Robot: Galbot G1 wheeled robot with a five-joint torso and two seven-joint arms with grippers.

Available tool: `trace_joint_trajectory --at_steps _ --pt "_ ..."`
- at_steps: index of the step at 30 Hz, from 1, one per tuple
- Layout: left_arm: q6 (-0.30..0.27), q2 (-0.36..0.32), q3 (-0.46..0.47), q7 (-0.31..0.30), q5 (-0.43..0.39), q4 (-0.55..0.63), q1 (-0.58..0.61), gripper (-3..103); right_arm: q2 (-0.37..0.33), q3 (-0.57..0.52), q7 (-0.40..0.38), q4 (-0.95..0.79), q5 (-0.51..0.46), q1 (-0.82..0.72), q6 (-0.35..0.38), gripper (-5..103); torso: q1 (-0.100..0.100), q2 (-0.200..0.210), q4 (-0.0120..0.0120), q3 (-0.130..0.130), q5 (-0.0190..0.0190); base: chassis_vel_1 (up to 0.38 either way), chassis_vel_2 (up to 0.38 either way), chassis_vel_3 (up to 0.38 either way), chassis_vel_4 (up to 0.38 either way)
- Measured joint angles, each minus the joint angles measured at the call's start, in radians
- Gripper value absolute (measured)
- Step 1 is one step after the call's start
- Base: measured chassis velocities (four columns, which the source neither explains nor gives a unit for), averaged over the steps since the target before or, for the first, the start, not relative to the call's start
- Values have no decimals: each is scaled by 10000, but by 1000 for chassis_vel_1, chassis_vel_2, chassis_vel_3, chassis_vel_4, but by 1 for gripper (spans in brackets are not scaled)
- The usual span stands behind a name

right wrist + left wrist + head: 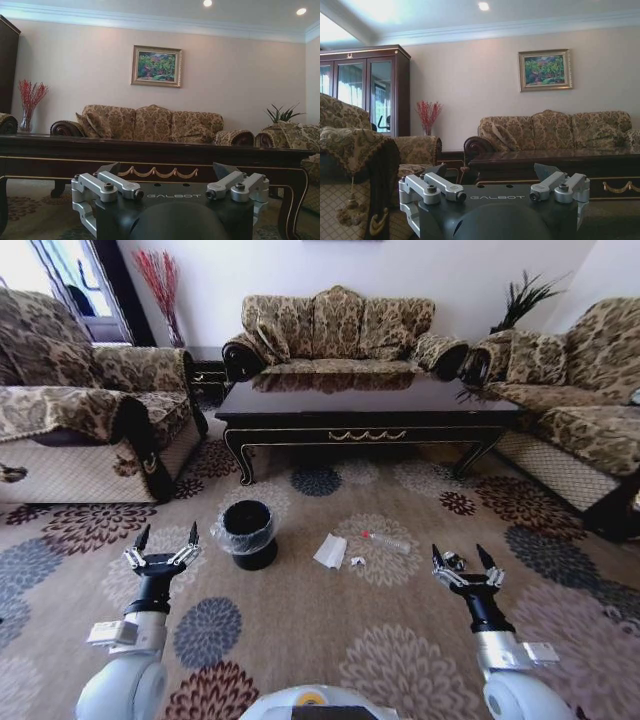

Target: Move to the front of the table and pick up the trash from the floor, then place it into the trash bin.

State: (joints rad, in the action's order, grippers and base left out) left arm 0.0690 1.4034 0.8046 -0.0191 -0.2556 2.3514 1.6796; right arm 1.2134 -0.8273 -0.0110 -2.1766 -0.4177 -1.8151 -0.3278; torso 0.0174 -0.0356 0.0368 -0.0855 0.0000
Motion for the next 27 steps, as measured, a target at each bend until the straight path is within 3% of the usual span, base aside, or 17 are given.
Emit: trace_joint_trajectory --at_steps 13,22,27 --pt "11 -7 -45 17 3 -82 -54 98 37 35 118 77 6 16 -98 100 10 -1 -1 -9 -2 -303 311 297 -302" --pt "9 -99 -44 12 -28 -218 -132 99 73 54 117 145 48 30 -117 100 -4 -6 0 3 1 -4 -17 -14 7" --pt "-276 -631 -46 -335 -140 -424 -398 98 63 64 115 158 61 41 -133 100 -2 -6 0 -3 0 0 0 0 0"
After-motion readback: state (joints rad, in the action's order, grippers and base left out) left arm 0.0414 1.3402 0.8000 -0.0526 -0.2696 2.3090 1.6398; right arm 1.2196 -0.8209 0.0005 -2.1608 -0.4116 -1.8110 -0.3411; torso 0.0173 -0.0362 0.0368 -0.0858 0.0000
